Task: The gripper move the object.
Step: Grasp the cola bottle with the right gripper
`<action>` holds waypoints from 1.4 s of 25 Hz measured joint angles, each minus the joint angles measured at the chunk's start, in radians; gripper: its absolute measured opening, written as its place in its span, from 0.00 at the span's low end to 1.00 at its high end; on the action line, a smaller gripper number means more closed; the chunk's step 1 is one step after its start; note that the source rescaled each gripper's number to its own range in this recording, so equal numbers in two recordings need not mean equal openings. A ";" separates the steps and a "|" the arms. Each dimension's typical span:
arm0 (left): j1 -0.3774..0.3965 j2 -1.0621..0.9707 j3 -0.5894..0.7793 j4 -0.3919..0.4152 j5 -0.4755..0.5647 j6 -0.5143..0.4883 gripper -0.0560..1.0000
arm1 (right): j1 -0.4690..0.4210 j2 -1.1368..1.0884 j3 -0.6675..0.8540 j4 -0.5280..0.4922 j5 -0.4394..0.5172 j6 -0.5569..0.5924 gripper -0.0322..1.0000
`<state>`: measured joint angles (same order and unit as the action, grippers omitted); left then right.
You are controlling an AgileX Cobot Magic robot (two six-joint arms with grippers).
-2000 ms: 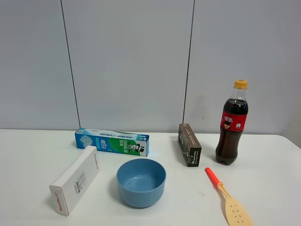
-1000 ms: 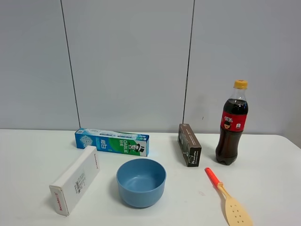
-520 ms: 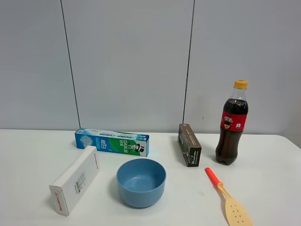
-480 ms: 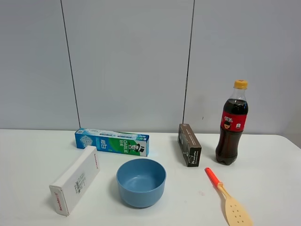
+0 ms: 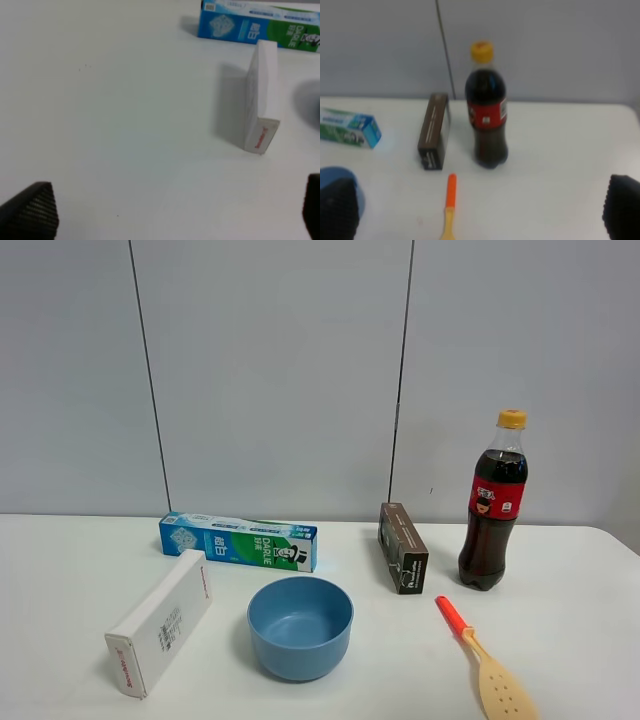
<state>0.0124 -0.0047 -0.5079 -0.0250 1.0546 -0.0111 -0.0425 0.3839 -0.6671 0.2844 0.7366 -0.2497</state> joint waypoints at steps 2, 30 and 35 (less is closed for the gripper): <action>0.000 0.000 0.000 0.000 0.000 0.000 1.00 | 0.000 0.074 0.000 0.016 -0.024 -0.026 1.00; 0.000 0.000 0.000 0.000 0.000 0.000 1.00 | 0.000 0.853 0.000 -0.221 -0.625 -0.045 1.00; 0.000 0.000 0.000 0.000 0.000 0.000 1.00 | 0.000 0.959 0.000 -0.243 -0.780 -0.048 1.00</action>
<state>0.0124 -0.0047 -0.5079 -0.0250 1.0546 -0.0111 -0.0425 1.3431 -0.6671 0.0414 -0.0432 -0.2977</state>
